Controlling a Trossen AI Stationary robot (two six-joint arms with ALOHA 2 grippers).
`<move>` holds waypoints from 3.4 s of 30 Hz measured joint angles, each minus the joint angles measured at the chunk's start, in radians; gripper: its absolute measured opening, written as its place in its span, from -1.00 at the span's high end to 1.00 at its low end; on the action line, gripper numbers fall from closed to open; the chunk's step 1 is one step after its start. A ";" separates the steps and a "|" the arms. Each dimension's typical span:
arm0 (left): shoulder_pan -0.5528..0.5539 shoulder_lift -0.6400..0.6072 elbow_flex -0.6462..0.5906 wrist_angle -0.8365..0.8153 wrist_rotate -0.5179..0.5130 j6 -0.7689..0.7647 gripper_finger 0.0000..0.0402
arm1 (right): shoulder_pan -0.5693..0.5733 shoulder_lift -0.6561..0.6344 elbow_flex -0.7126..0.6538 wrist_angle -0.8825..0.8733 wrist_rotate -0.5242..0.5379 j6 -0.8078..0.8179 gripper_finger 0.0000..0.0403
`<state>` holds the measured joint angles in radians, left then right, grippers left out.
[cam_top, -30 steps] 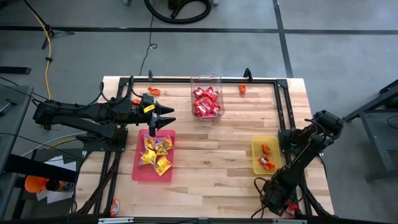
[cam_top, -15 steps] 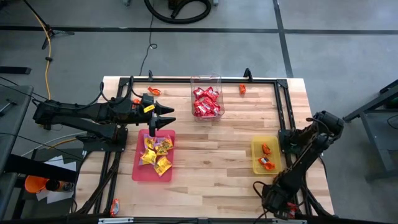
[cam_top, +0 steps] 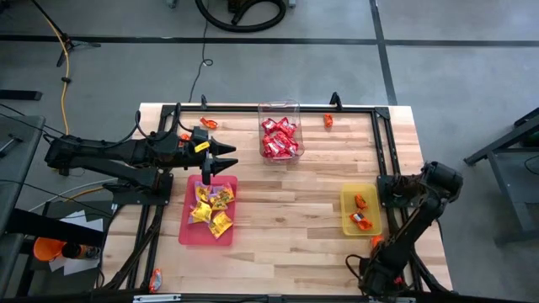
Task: Sort candy
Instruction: Put the red candy into the transparent bin, then put the orange candy into the yellow bin
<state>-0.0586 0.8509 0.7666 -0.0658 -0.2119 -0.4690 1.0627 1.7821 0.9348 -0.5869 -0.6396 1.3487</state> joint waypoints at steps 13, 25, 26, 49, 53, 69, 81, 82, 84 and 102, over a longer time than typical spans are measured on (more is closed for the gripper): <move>0.000 0.000 0.000 0.001 0.000 0.000 -0.19 | -0.036 -0.083 0.042 -0.080 0.006 -0.092 0.87; 0.000 0.000 0.000 0.002 0.000 -0.010 -0.19 | -0.318 -0.206 0.236 -0.150 0.453 -0.962 0.89; 0.000 0.000 0.000 0.002 0.000 -0.010 -0.19 | -0.364 -0.206 0.245 -0.172 0.494 -1.011 0.89; 0.000 0.000 0.000 0.035 -0.012 -0.001 -0.19 | -1.312 -0.485 0.262 0.202 0.689 -1.348 0.95; 0.000 0.000 0.000 0.056 -0.012 -0.001 -0.19 | -1.311 -0.413 0.262 0.208 0.691 -1.304 0.95; 0.000 0.000 0.000 0.069 -0.012 -0.001 -0.19 | -1.502 -0.191 0.276 0.290 0.641 -0.970 0.15; 0.000 0.000 0.000 0.069 -0.018 0.000 -0.19 | -1.510 -0.278 0.289 0.272 0.520 -1.010 -0.44; 0.000 0.000 0.000 0.069 -0.023 0.000 -0.19 | -1.508 -0.305 0.289 0.263 0.516 -1.019 -0.44; 0.000 0.007 0.000 0.071 -0.034 0.013 -0.19 | -1.499 -0.364 0.289 0.244 0.515 -1.033 -0.44; 0.000 0.012 0.000 -0.027 0.072 0.258 -0.19 | -1.002 -0.524 0.278 0.230 0.670 -0.938 -0.45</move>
<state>-0.0586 0.8631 0.7670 -0.0932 -0.1402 -0.2112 0.0608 1.2583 1.2133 -0.3573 0.0300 0.4109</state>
